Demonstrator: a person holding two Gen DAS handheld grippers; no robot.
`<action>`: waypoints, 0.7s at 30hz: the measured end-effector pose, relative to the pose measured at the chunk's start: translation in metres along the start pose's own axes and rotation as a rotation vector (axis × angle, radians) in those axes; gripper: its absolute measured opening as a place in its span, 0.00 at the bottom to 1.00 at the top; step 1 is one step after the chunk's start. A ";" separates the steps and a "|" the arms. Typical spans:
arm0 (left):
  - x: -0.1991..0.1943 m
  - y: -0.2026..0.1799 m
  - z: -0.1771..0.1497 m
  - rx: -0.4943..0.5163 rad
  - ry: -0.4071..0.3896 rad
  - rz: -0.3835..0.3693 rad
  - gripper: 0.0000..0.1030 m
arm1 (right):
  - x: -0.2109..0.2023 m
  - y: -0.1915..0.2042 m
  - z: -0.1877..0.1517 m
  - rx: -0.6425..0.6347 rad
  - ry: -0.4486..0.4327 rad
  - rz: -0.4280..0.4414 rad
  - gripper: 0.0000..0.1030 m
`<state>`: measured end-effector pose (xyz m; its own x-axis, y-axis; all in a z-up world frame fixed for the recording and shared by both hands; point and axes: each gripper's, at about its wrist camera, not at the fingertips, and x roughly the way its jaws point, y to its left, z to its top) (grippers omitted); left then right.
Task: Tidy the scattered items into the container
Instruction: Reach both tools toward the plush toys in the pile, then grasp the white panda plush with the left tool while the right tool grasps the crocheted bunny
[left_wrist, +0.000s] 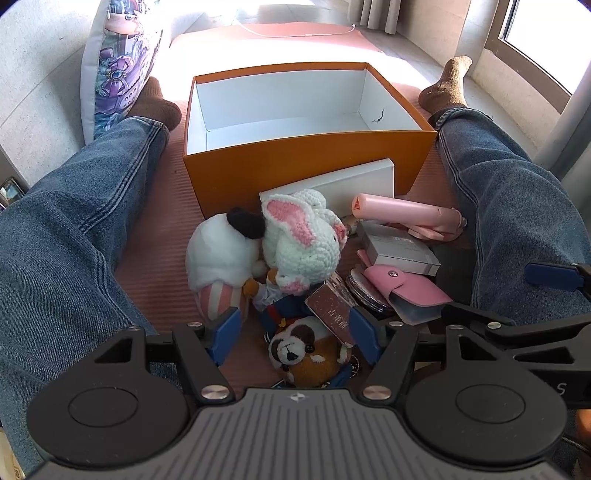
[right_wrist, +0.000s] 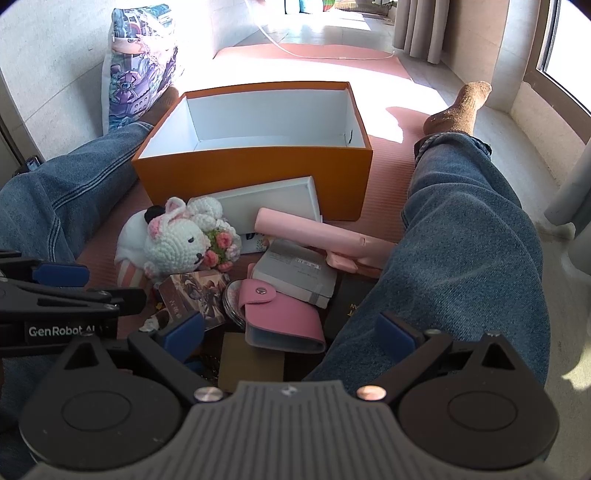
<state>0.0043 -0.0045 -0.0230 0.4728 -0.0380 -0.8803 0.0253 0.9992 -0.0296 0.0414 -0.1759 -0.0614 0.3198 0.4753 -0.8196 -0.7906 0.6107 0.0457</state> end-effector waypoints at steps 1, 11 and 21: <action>0.000 0.001 0.001 -0.005 -0.001 -0.015 0.72 | 0.001 0.000 0.001 -0.004 0.001 0.006 0.94; 0.010 0.016 0.021 -0.069 -0.015 -0.132 0.65 | 0.032 -0.002 0.018 -0.018 0.060 0.064 0.67; 0.024 0.029 0.058 -0.098 -0.027 -0.106 0.65 | 0.062 -0.002 0.045 0.000 0.086 0.110 0.66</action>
<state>0.0671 0.0236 -0.0178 0.4958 -0.1422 -0.8567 -0.0091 0.9856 -0.1688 0.0862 -0.1191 -0.0864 0.1851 0.4830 -0.8558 -0.8183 0.5580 0.1380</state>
